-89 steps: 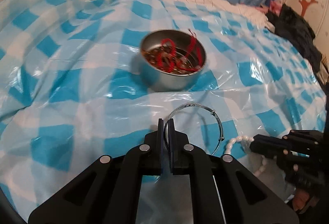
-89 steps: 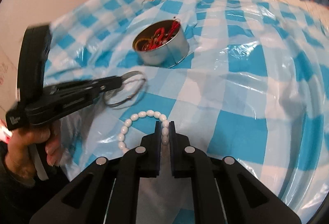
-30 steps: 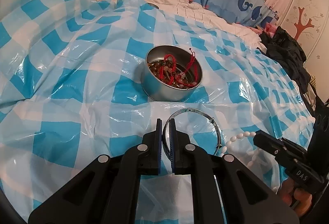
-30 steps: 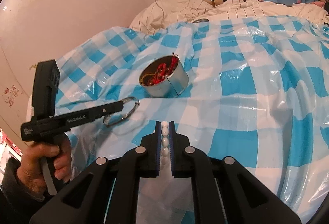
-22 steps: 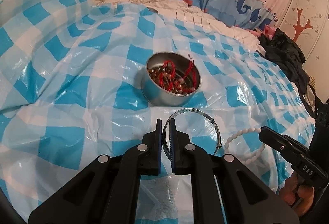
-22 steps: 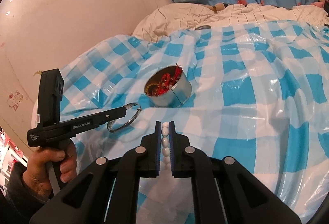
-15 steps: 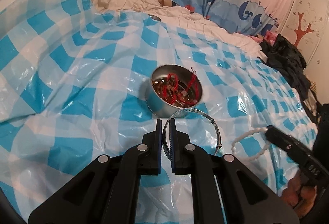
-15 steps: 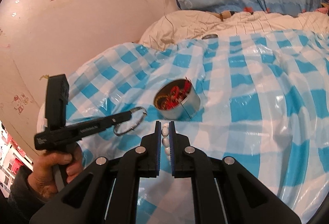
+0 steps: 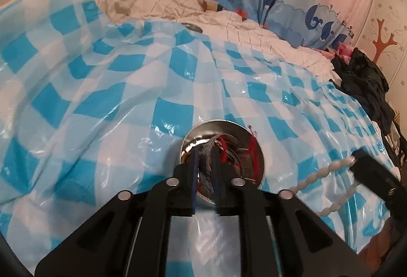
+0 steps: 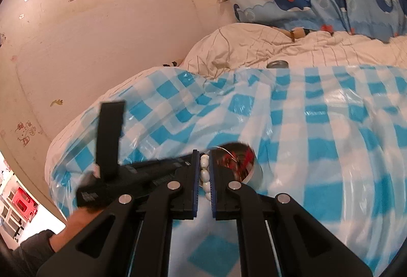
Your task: Organize jewelry
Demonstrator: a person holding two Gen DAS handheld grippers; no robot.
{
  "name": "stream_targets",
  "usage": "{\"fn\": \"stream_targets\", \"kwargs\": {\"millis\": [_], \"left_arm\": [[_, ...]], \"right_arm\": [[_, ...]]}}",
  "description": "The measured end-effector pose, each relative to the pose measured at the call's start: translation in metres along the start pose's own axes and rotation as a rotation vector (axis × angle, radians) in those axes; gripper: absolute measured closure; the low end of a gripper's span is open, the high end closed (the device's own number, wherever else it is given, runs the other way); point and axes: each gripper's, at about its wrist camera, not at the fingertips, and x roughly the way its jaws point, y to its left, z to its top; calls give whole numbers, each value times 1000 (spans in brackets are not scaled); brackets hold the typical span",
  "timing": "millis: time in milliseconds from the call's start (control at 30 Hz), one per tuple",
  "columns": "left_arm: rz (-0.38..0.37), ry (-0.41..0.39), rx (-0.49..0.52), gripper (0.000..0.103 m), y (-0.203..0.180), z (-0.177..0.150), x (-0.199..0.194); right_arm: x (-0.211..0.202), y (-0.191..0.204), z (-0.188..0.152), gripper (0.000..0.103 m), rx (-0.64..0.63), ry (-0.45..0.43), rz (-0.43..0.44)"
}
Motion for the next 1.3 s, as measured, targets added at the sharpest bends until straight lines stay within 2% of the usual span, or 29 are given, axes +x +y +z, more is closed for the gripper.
{"fn": "stream_targets", "kwargs": {"millis": [33, 100, 167, 200, 233, 300, 333, 433, 567, 700, 833, 900, 1033, 1167, 1300], "left_arm": [[-1, 4, -15, 68, 3, 3, 5], [-18, -9, -69, 57, 12, 5, 5], [-31, -35, -128, 55, 23, 5, -3], [-31, -44, -143, 54, 26, 6, -6], [-26, -55, -163, 53, 30, 5, -11], [-24, -61, -193, 52, 36, 4, -18], [-21, -58, -207, 52, 39, 3, -21], [-5, -47, -197, 50, 38, -4, -28], [15, -16, -151, 45, 28, -21, -37], [82, 5, -66, 36, 10, -52, -51], [149, 2, 7, 29, -5, -82, -61], [168, -5, 15, 26, -9, -92, -67], [182, -15, 41, 23, -15, -107, -79], [159, -40, 32, 18, -15, -109, -97], [142, -59, -5, 14, -12, -106, -108]], "right_arm": [[8, 0, 6, 95, -4, -4, 5], [22, -2, 13, 95, 5, -1, 21], [43, -8, 16, 95, 18, 23, 1], [57, -13, 15, 95, 19, 59, -24], [77, -22, 12, 95, 23, 137, -68], [94, -31, 6, 89, 16, 199, -144], [93, -35, 4, 85, 19, 199, -158], [69, -36, 1, 71, 6, 151, -183], [33, -37, -12, 64, -5, 146, -186], [0, -45, -43, 59, 71, 176, -213], [-26, -41, -69, 38, 117, 151, -300], [-37, -33, -79, 36, 91, 113, -355], [-39, -27, -99, 22, 26, 89, -465], [-29, -39, -121, 21, 59, 125, -523], [-34, -35, -125, 20, 46, 81, -564]]}}
